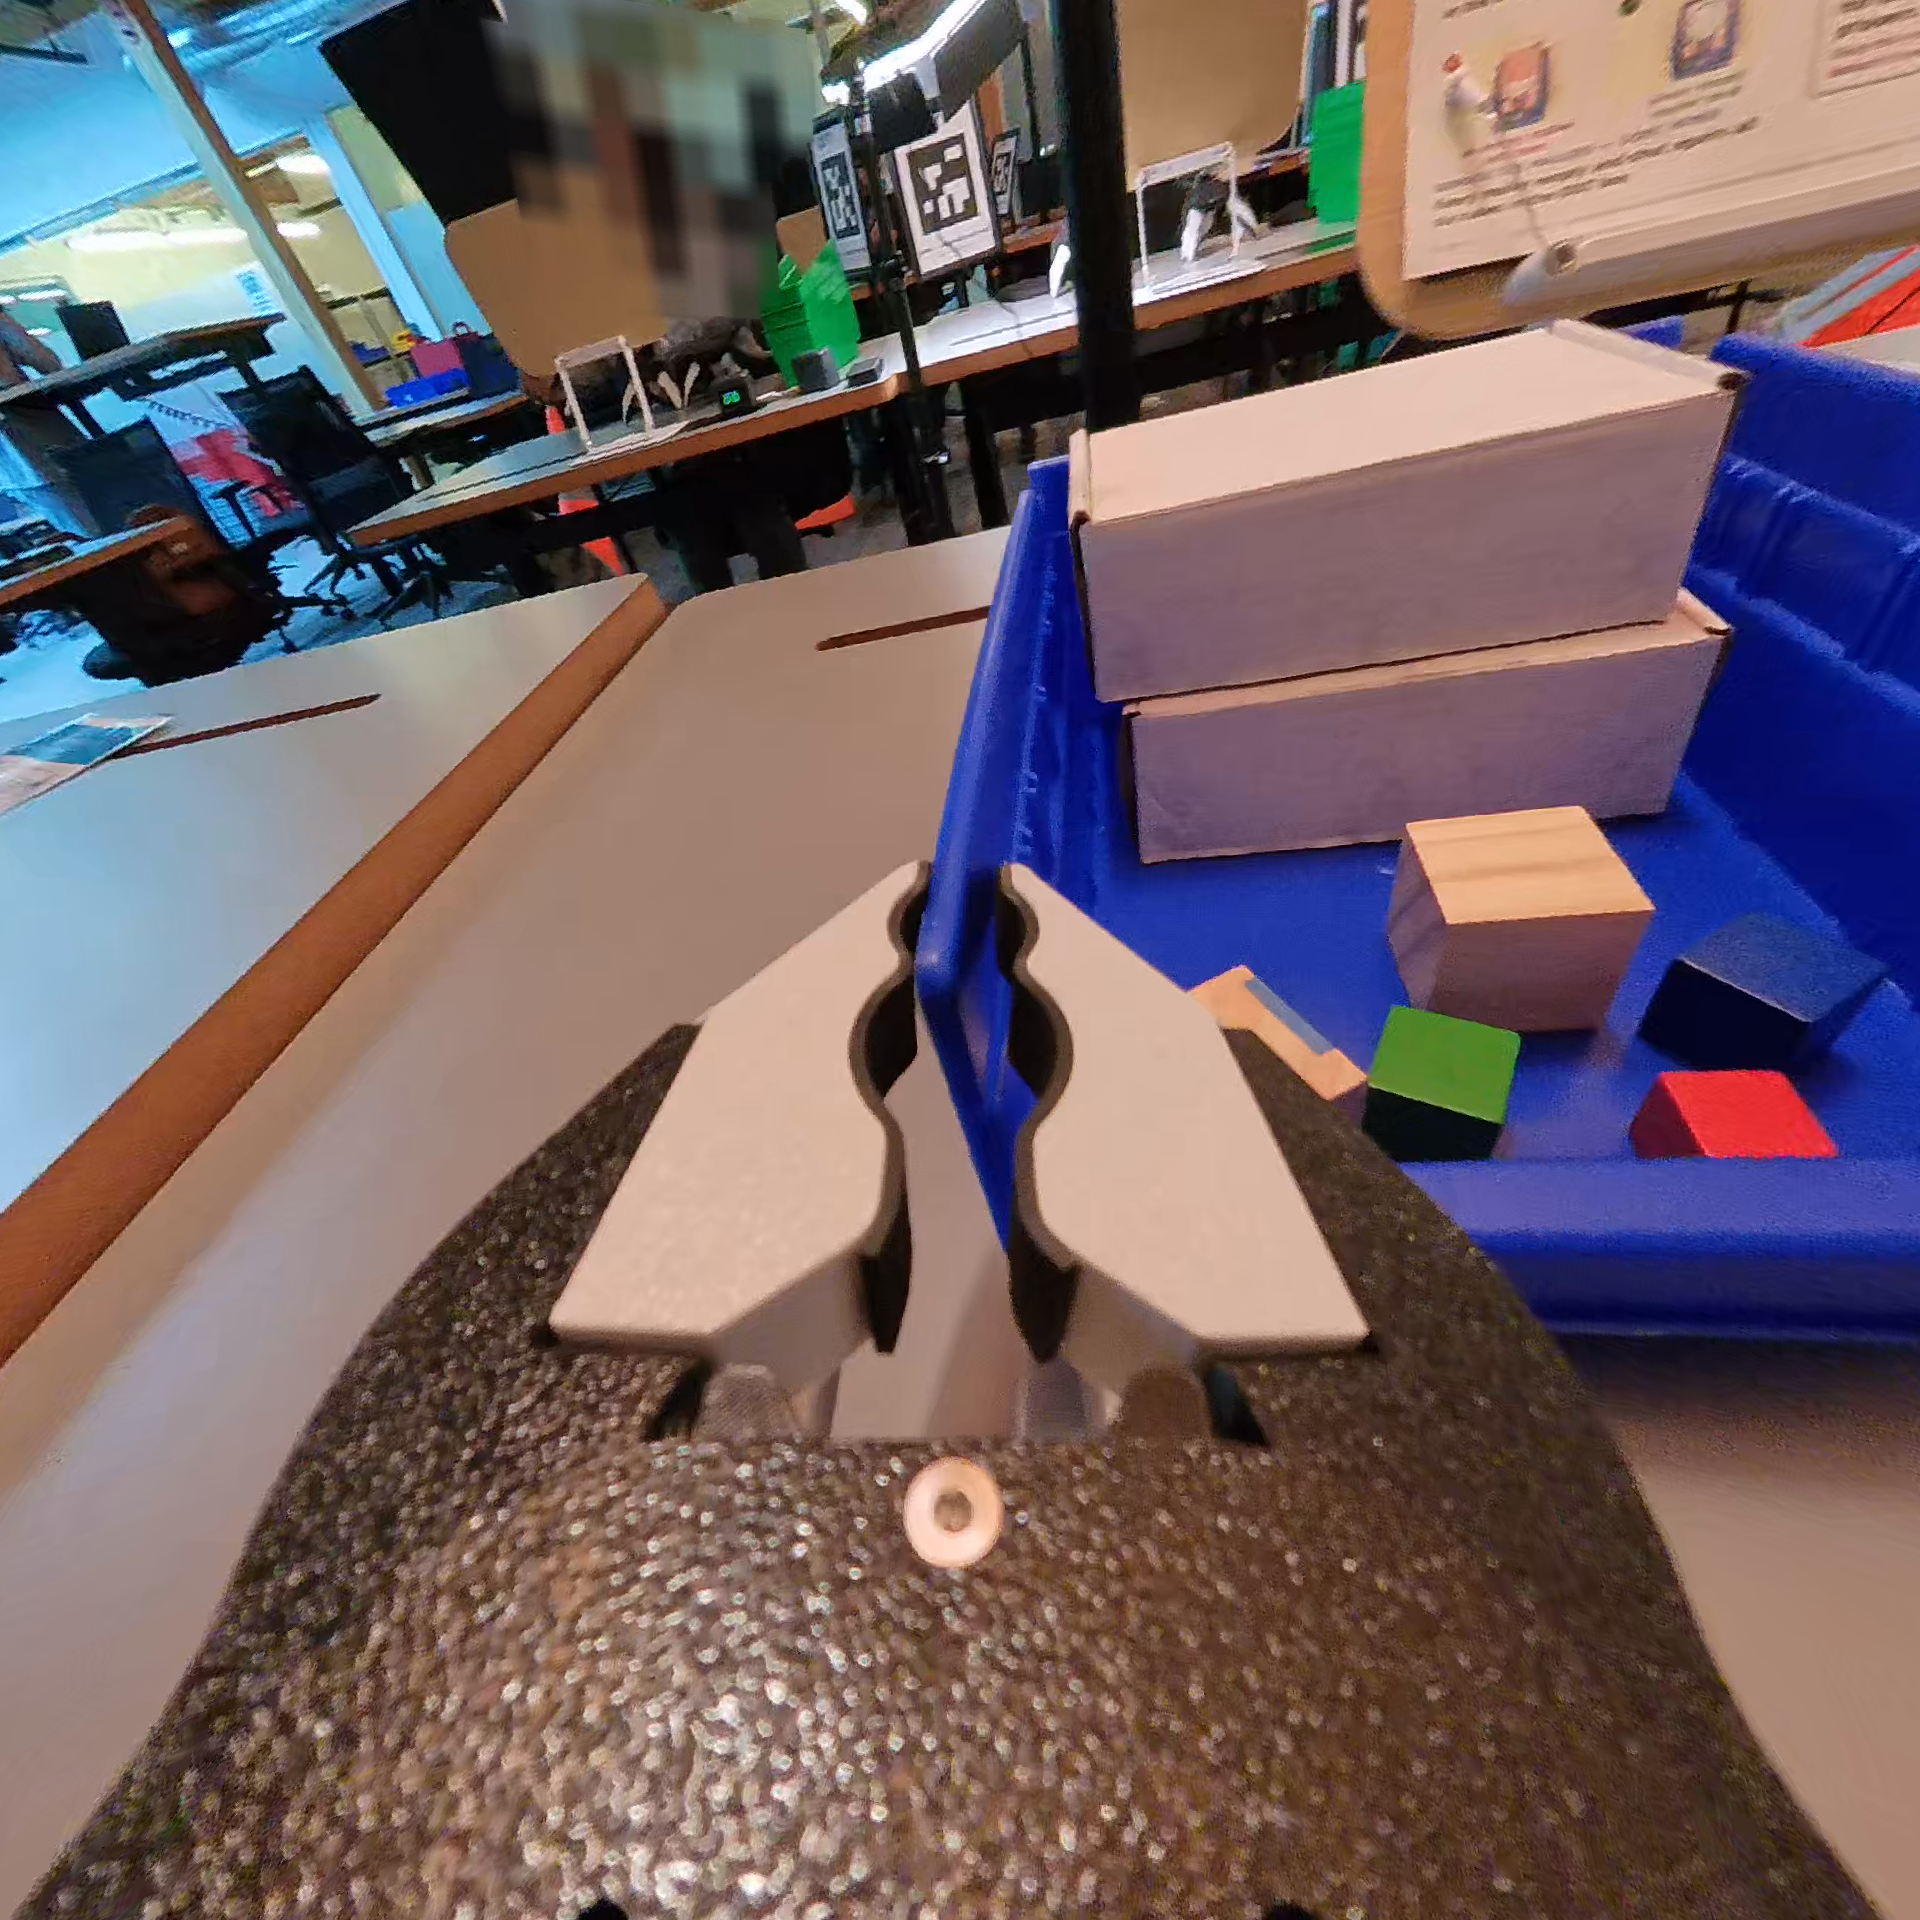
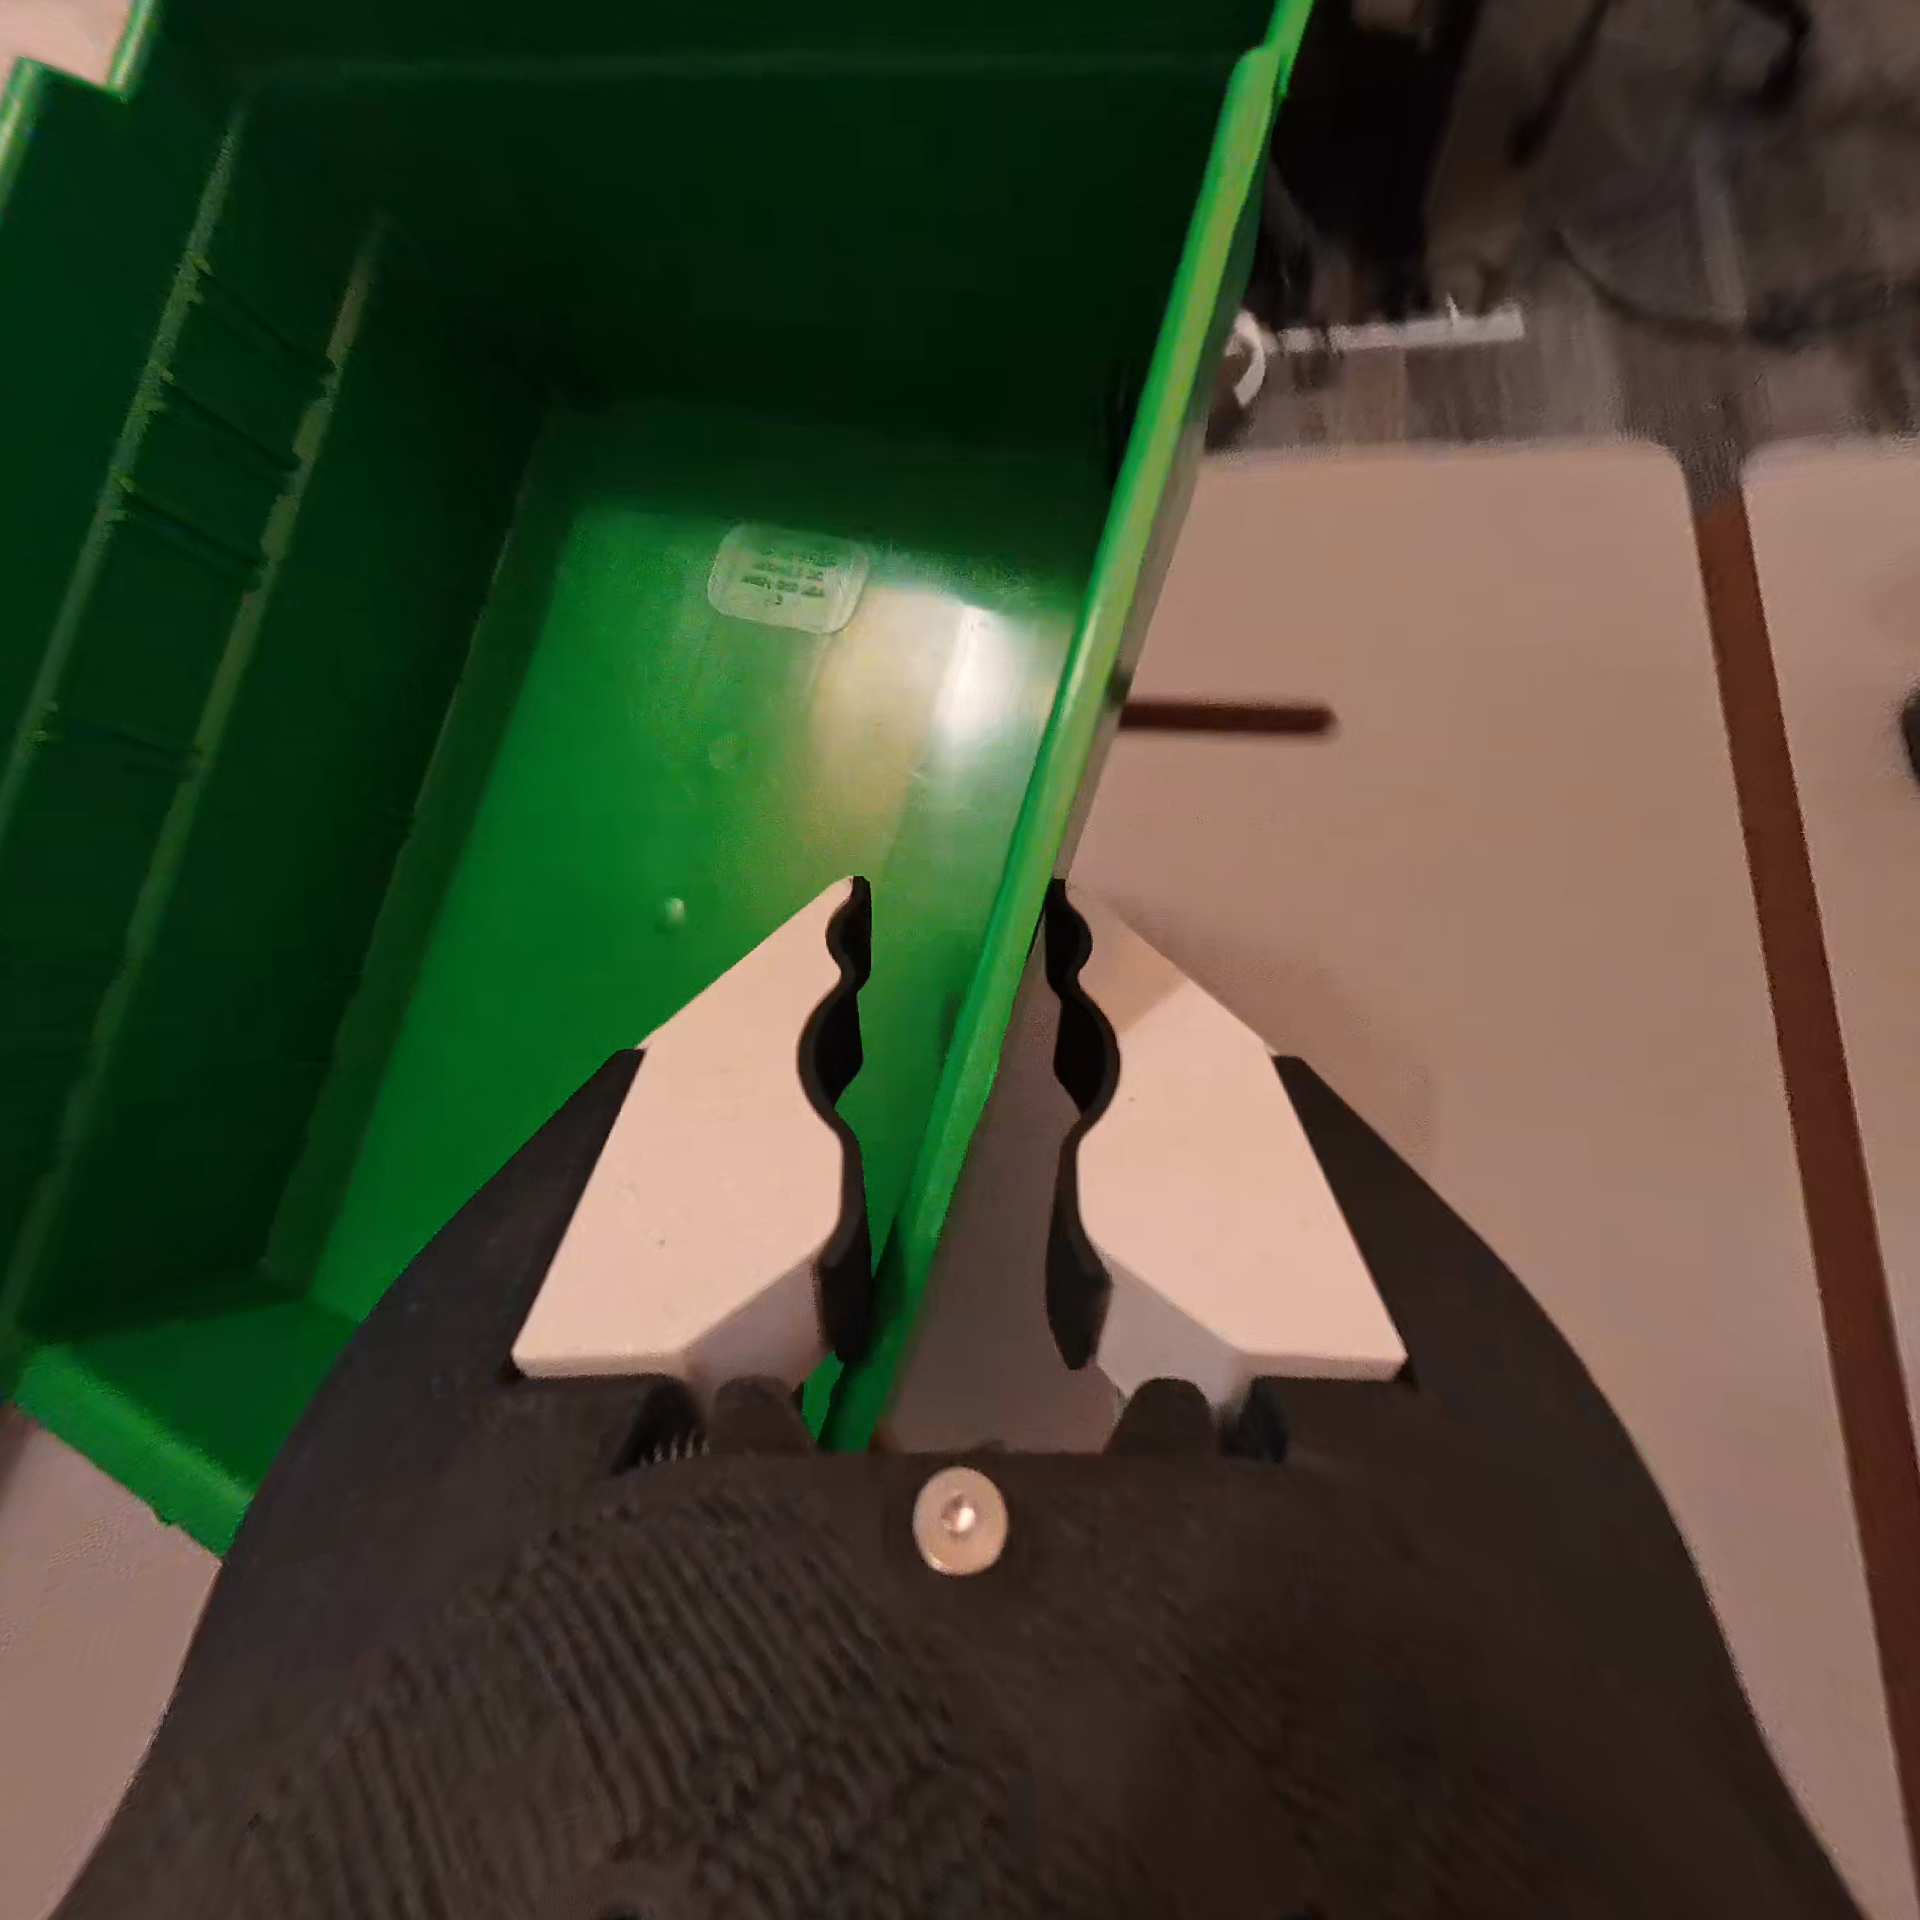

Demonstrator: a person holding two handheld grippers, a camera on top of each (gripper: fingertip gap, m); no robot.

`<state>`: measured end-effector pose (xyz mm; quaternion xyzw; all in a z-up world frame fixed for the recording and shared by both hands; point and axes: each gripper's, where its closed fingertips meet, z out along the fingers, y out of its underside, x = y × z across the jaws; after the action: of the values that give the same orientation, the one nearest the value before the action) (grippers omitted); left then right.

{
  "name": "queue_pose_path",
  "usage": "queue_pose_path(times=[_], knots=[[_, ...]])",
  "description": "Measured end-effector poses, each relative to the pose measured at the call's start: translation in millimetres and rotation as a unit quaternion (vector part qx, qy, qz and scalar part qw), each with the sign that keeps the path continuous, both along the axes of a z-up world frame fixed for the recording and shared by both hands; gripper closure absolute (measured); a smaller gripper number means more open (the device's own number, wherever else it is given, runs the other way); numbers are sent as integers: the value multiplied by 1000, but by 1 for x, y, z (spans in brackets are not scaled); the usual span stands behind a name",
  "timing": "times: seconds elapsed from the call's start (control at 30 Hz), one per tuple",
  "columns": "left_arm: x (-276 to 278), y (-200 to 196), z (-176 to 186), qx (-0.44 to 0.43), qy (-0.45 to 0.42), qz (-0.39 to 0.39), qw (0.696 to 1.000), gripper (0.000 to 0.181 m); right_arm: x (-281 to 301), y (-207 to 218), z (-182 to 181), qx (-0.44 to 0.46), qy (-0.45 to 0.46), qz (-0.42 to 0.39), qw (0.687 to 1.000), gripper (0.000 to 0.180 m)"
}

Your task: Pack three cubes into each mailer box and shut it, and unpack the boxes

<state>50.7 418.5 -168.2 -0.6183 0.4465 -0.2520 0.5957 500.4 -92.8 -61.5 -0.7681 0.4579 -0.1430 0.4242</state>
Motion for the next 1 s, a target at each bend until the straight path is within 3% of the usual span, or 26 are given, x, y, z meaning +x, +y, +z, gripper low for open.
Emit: queue_pose_path(times=[0.17,0.33,0.7,1.0], knots=[[6,30,-1,-22,-7,11,1000,171,15,-92,-83,-38,71,-48,996,147],[18,59,-2,-38,3,22,999,170,25,-127,-127,-68,110,-52,990,146],[39,102,-2,-15,15,72,997,169,74,-95,-161,-62,117,3,991,148],[48,120,-4,-45,67,57,995,169,97,-78,-164,-58,95,40,993,144]])
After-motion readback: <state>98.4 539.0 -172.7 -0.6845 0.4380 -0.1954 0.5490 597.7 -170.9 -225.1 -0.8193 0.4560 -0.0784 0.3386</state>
